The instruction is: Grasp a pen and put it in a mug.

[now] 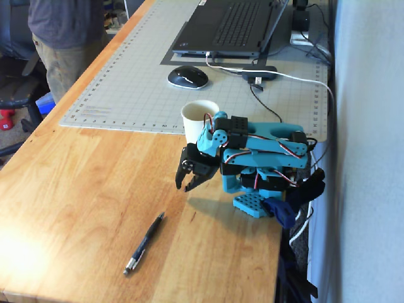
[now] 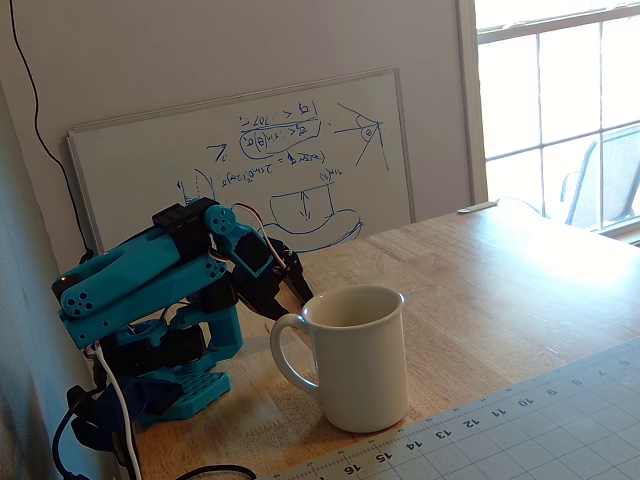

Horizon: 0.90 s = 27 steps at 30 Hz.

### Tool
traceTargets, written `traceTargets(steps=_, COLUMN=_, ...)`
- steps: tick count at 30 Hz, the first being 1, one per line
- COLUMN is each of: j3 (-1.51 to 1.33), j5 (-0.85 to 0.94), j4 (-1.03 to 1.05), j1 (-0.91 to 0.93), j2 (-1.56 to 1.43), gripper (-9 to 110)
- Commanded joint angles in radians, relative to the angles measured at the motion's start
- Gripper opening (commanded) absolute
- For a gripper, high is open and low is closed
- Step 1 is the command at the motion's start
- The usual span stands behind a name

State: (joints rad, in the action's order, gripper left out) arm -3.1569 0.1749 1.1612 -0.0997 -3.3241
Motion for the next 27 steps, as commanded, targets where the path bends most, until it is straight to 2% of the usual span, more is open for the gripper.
traceTargets(steps=1, j3=0.017, j5=-0.008, j4=-0.003, j1=-0.018, j2=-0.028, gripper=5)
traceTargets(steps=21, j3=0.032, j5=-0.009, j4=-0.005, j1=-0.018, j2=-0.02, gripper=5)
traceTargets(steps=27, j3=0.144, j5=-0.011, j4=-0.005, j1=-0.02, j2=0.127, gripper=5)
